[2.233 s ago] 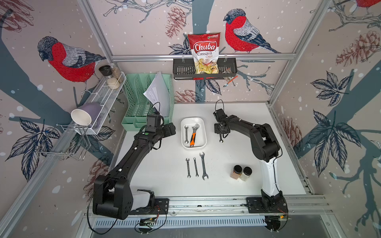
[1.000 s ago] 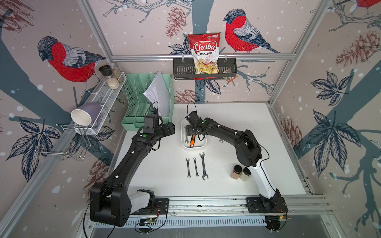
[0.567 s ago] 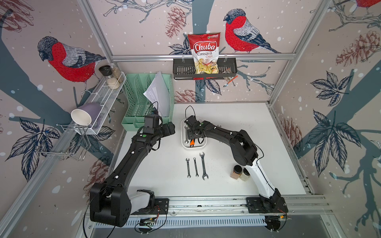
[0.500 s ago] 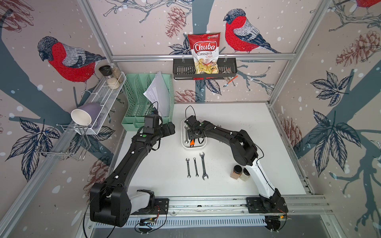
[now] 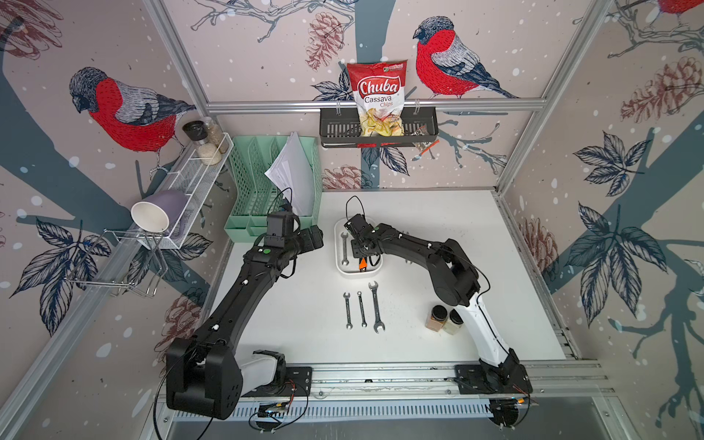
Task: Take out the wrench from the storage box
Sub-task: Pick up the wrench from the storage box.
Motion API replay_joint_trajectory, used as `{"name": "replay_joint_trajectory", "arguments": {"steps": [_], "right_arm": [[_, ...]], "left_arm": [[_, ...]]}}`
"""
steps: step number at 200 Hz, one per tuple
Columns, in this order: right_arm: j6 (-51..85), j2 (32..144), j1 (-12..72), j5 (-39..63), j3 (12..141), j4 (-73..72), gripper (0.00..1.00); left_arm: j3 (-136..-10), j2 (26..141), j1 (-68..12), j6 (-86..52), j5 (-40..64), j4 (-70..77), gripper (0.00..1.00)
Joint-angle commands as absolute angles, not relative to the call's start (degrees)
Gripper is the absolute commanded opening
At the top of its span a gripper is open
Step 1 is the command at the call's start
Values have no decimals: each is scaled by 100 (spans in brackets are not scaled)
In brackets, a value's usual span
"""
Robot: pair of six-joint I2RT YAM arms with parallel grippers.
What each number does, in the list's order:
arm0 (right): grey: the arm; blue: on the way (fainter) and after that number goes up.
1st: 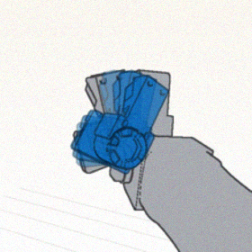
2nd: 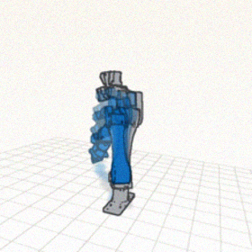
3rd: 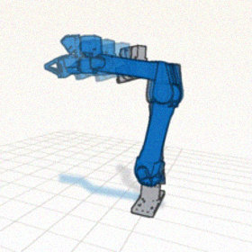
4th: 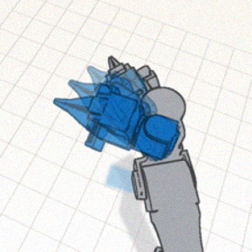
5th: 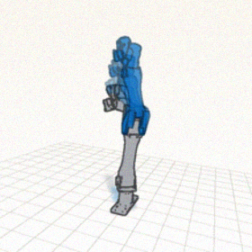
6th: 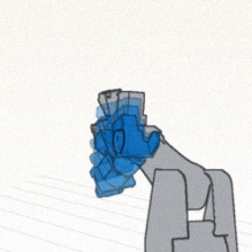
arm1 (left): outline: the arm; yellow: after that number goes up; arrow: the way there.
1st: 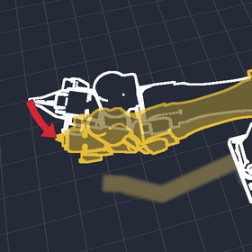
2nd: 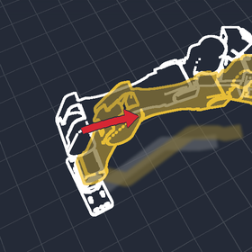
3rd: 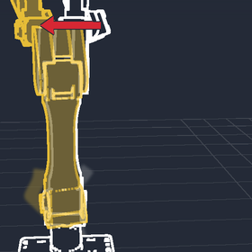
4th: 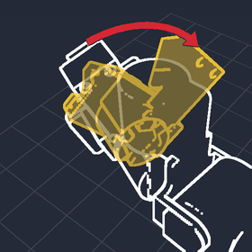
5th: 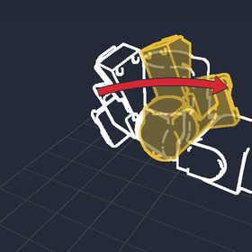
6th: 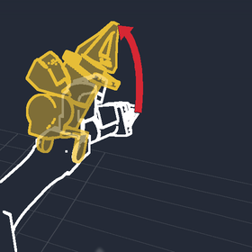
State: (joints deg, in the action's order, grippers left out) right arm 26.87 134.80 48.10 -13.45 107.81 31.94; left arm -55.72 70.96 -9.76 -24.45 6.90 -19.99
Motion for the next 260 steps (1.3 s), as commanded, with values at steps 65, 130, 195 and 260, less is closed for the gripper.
{"name": "replay_joint_trajectory", "arguments": {"steps": [65,130,195,260], "right_arm": [[2557,13728,4708,-1218,11163,3313,48],[2680,13712,4799,-1140,11018,3415,37],[2582,13781,4758,-1200,11363,3419,19],[2540,13807,4693,-1110,11663,3449,12]], "left_arm": [[-5575,7076,-957,-2398,624,-1951,95],[-5583,7102,-945,-2399,650,-1941,95],[-5577,7077,-940,-2394,618,-1950,95],[-5580,7079,-940,-2398,606,-1959,95]]}}
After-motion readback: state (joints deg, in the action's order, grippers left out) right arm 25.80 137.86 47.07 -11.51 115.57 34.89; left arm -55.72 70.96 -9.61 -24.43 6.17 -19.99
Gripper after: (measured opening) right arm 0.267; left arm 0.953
